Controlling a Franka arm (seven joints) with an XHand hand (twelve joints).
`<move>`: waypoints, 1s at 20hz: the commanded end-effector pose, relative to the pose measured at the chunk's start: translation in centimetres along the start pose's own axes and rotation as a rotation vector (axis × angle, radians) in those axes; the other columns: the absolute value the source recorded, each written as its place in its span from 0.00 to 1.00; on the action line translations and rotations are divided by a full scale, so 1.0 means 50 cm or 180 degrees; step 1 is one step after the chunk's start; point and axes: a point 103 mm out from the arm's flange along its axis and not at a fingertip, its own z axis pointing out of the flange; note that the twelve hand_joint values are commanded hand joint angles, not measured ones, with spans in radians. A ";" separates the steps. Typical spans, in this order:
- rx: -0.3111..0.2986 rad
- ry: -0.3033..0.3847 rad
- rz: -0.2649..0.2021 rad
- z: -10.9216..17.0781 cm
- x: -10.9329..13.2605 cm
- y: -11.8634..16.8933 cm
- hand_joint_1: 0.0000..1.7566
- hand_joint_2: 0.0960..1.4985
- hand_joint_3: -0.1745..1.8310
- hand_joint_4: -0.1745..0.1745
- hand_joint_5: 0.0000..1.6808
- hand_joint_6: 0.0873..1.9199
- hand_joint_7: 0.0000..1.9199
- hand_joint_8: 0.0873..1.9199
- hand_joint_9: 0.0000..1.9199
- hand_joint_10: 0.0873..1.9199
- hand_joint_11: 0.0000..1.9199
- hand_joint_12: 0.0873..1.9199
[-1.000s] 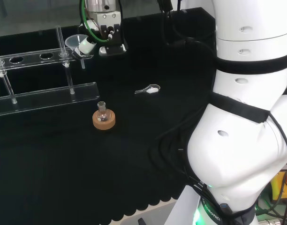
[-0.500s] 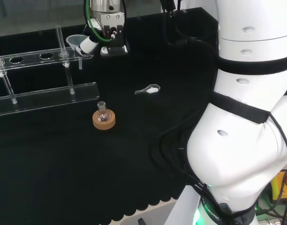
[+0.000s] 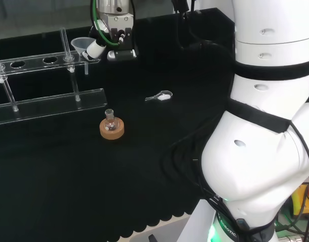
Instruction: Pick up the funnel from the transparent funnel stand.
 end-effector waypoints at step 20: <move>-0.0533 -0.0062 -0.0049 -0.082 -0.005 -0.007 0.47 0.33 0.49 0.33 0.40 0.21 0.50 0.38 0.38 0.25 0.00 0.76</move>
